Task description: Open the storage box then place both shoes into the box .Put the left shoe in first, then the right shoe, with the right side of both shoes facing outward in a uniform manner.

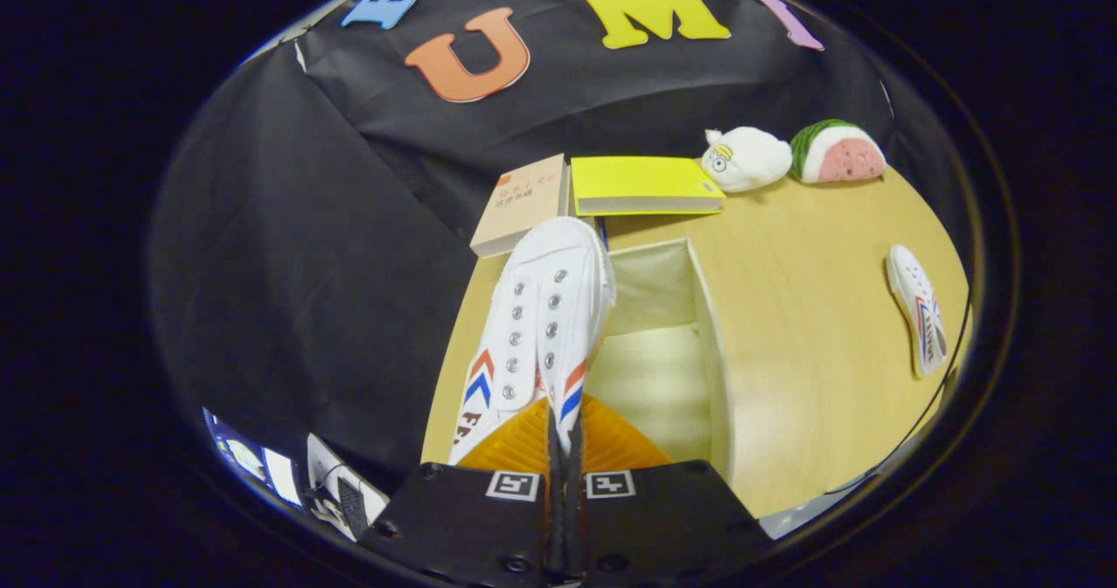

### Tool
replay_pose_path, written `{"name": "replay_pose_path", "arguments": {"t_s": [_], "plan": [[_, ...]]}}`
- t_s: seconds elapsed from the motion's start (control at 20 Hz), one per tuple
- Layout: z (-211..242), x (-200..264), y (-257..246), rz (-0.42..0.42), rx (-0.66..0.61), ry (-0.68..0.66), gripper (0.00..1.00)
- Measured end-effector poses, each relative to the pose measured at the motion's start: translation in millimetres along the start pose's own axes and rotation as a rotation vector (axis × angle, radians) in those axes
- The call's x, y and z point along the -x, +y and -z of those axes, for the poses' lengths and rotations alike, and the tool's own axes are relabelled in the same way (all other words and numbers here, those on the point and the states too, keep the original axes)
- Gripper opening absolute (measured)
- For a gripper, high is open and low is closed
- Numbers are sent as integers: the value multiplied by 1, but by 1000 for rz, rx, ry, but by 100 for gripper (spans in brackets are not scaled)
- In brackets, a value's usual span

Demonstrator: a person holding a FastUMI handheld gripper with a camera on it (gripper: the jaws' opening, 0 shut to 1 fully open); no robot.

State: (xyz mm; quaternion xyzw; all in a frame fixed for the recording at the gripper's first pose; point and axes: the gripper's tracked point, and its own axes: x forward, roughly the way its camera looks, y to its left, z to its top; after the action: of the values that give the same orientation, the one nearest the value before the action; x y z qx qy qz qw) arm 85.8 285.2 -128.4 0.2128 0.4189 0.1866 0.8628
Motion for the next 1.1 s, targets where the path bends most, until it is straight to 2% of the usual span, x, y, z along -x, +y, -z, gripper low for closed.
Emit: {"name": "replay_pose_path", "arguments": {"t_s": [0.15,0.35,0.65,0.9,1.0,1.1], "plan": [[10,-23,2,31,5,38,6],[19,-41,-3,28,-8,64,6],[28,-62,3,21,-8,101,20],[17,-61,-1,4,33,60,69],[10,-48,-1,9,69,13,77],[0,-28,-5,15,112,-46,79]]}}
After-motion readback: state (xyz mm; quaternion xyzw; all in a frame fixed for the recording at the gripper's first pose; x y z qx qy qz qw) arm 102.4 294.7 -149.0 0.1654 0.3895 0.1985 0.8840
